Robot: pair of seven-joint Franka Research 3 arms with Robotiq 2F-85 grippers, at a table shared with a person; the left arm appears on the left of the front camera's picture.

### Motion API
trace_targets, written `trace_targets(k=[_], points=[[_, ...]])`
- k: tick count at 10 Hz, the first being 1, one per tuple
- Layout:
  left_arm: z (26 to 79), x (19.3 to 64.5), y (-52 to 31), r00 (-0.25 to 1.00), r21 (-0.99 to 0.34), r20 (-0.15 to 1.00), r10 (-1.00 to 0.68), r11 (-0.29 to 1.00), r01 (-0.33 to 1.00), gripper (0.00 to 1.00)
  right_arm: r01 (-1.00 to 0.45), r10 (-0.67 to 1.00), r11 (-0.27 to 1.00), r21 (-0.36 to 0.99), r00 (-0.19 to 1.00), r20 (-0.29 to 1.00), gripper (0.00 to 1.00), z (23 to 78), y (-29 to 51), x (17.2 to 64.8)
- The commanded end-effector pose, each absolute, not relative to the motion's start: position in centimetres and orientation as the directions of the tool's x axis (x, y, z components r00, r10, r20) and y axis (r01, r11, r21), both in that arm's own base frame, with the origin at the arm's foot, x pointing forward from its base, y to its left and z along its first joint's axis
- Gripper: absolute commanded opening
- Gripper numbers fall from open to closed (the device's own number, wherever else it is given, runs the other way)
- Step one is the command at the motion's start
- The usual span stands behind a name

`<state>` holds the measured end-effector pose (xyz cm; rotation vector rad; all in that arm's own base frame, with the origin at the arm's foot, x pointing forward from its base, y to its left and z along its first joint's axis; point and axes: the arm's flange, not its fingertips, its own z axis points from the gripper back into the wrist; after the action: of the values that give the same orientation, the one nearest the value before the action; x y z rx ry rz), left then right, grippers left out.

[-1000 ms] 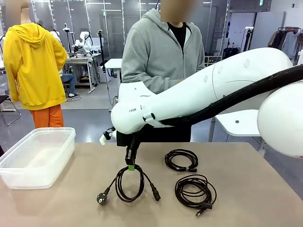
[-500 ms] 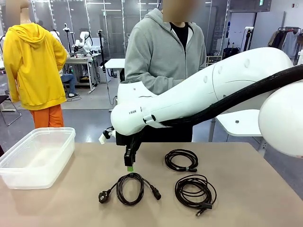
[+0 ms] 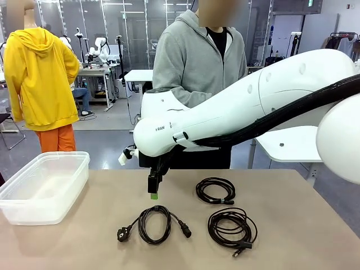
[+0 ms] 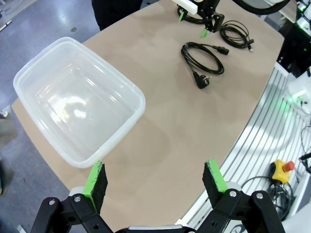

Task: Organize and store the cables.
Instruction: Place the Power Cable into the Organizing box.

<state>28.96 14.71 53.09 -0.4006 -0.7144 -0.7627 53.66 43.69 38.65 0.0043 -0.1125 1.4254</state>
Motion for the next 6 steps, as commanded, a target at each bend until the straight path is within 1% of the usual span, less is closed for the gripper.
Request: trace_targets(k=[1,2,4,5,6], points=[[53.2,28.9,14.9,0.490,-0.071,0.721,-0.490,0.651,0.756,1.00,-0.969,0.978,0.200,-0.142,0.190,0.080,1.00,38.8,41.9,52.8],[53.2,28.9,14.9,0.490,-0.071,0.721,-0.490,0.651,0.756,1.00,-0.968,0.973,0.216,-0.130,0.203,0.107,1.00,39.9,40.6,52.9],[53.2,28.9,14.9,0.490,-0.071,0.721,-0.490,0.651,0.756,1.00,-0.973,0.971,0.209,-0.102,0.194,0.139,1.00,43.0,36.4,52.5],[53.2,28.9,14.9,0.490,-0.071,0.721,-0.490,0.651,0.756,1.00,-0.972,0.965,0.213,-0.100,0.193,0.178,1.00,45.0,32.9,52.4],[53.2,28.9,14.9,0.490,-0.071,0.721,-0.490,0.651,0.756,1.00,-0.962,0.946,0.255,-0.097,0.228,0.228,1.00,46.5,29.3,52.3]])
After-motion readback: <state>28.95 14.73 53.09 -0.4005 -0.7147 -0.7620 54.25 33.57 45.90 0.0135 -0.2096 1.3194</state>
